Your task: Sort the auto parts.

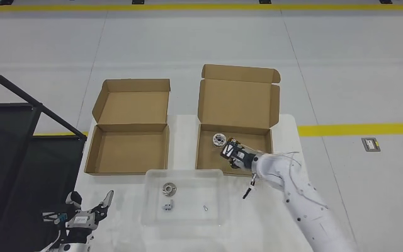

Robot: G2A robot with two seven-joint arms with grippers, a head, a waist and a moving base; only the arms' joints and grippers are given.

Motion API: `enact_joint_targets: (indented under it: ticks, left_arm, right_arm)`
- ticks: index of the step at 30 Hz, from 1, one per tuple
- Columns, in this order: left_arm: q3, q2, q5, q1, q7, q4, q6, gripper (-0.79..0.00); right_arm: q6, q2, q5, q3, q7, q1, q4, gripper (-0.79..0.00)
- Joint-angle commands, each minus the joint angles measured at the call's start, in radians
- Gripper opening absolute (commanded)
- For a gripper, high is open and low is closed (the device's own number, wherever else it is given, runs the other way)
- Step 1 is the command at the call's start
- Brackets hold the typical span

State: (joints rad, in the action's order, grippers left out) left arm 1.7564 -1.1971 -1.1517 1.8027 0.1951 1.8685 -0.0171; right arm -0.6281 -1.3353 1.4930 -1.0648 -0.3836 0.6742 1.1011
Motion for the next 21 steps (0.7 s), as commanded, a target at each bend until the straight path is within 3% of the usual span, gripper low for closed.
enact_joint_targets:
  ticks: [1,14,15,16,18,21]
  left_arm:
    - [0.0,0.0,0.0,0.0,0.0,0.0,0.0,0.0]
    - [0.0,0.0,0.0,0.0,0.0,0.0,0.0,0.0]
    - [0.0,0.0,0.0,0.0,0.0,0.0,0.0,0.0]
    - [0.0,0.0,0.0,0.0,0.0,0.0,0.0,0.0]
    - [0.0,0.0,0.0,0.0,0.0,0.0,0.0,0.0]
    - [0.0,0.0,0.0,0.0,0.0,0.0,0.0,0.0]
  right_arm:
    - [0.011,-0.009,-0.006,0.026,0.004,-0.036,-0.061,-0.785]
    - [0.09,-0.067,-0.017,0.132,0.02,-0.179,-0.364,-0.785]
    - [0.092,-0.071,-0.018,0.137,0.021,-0.188,-0.384,-0.73]
    - [0.096,-0.075,-0.016,0.143,0.019,-0.196,-0.401,-0.6]
    - [0.099,-0.082,-0.019,0.153,0.031,-0.209,-0.429,-0.686]
    - [0.101,-0.091,-0.023,0.163,0.051,-0.224,-0.465,-0.653]
